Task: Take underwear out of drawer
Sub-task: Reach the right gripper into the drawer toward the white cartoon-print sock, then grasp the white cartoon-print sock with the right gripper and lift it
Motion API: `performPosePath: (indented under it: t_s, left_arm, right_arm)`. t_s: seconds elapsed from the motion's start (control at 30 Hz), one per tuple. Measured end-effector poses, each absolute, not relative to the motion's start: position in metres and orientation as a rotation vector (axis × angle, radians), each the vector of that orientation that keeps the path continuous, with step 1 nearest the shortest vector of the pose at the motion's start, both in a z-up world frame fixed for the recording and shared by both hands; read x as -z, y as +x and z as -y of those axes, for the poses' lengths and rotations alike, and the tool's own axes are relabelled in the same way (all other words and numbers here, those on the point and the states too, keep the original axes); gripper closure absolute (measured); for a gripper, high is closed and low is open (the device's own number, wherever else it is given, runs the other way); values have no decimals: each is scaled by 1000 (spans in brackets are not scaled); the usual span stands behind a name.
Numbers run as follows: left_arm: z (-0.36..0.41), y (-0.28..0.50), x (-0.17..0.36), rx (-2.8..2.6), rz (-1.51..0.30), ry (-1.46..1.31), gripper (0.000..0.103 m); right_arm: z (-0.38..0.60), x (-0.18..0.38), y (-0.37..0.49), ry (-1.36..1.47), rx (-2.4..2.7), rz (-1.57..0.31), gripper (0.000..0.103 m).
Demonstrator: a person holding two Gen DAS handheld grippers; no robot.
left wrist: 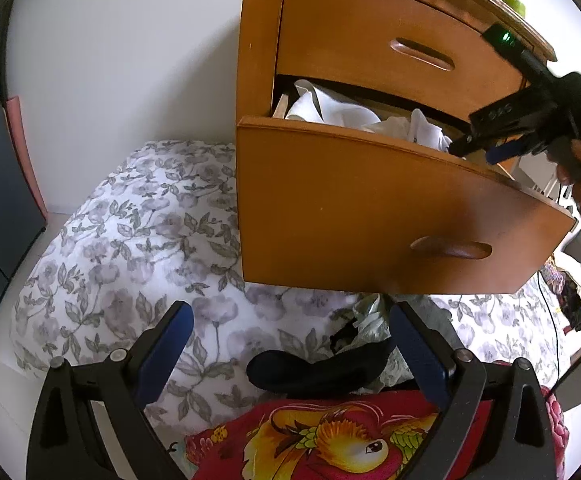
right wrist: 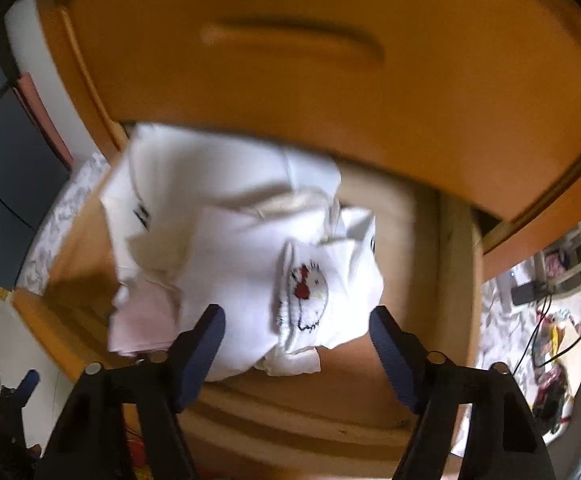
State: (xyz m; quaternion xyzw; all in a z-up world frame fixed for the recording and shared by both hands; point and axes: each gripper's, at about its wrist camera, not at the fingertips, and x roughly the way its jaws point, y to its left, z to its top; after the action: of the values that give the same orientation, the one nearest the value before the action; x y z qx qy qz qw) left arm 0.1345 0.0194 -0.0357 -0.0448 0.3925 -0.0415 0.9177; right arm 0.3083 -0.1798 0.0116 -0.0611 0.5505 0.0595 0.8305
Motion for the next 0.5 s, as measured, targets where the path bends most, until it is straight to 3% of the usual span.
performPosePath:
  t_s: [0.3, 0.5]
  left_arm:
    - [-20, 136, 39, 88, -823, -94, 5]
    - [-20, 137, 40, 90, -829, -94, 5]
  right_arm:
    - [193, 13, 318, -111, -57, -1198, 37]
    - [198, 15, 324, -101, -48, -1196, 55]
